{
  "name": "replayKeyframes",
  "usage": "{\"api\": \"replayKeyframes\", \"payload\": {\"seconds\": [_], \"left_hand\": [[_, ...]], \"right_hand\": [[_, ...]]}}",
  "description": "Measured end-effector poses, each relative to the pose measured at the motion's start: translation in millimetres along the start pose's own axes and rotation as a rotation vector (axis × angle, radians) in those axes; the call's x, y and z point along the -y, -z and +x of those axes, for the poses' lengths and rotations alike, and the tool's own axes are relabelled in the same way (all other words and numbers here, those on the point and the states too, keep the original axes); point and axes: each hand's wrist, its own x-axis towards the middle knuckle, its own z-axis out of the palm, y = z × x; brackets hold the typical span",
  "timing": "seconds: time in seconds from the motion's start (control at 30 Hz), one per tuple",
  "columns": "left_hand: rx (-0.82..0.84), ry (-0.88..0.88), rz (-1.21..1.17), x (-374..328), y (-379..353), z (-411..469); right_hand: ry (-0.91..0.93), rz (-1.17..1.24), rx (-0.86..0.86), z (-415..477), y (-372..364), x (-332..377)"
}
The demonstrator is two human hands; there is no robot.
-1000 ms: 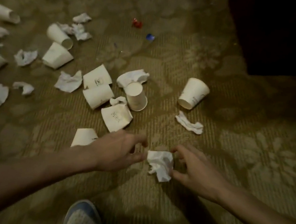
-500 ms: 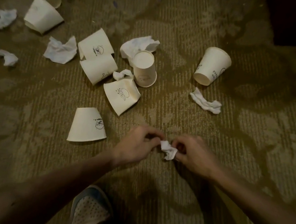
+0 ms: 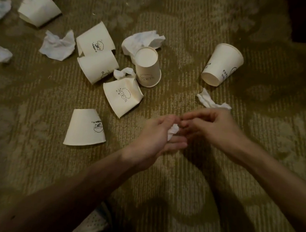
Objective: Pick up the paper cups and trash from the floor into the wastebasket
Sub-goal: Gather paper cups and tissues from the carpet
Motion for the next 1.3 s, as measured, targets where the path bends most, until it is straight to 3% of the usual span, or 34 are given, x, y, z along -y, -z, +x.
{"api": "replayKeyframes", "payload": {"seconds": [0.13,0.27,0.43,0.57,0.73,0.83,0.97,1.07,1.17,1.3], "left_hand": [[-0.052,0.018,-0.009,-3.0,5.4,5.8],[-0.062,0.026,-0.05,-3.9,4.6,7.1],[-0.054,0.049,-0.02,-8.6,4.0,10.7],[-0.081,0.041,-0.008,-12.9,-1.3,12.0],[-0.114,0.058,-0.049,-17.6,-1.5,10.8],[-0.09,0.061,-0.178,-23.7,0.4,3.2],[0.022,0.077,-0.31,-38.3,2.3,-17.4],[-0.075,0.036,-0.289,-44.0,3.1,-26.4],[-0.272,-0.096,-0.011,-47.4,9.6,-32.8],[-0.379,-0.295,0.338,-63.0,33.6,-33.7]], "right_hand": [[0.131,-0.645,-0.301,22.9,23.8,-13.2],[0.145,-0.857,-0.322,39.1,26.2,-30.0],[0.152,-0.762,-0.373,50.2,25.4,-32.9],[0.049,-0.593,-0.377,50.7,29.6,-23.6],[-0.173,0.312,-0.106,29.8,16.3,-1.2],[-0.198,0.611,0.049,19.2,-1.2,8.0],[-0.137,0.504,0.099,11.7,-30.2,15.7],[-0.031,0.286,0.086,9.8,-48.1,24.3],[0.049,0.097,0.147,10.3,-61.4,35.6],[0.044,0.012,0.194,17.2,-68.7,46.7]]}}
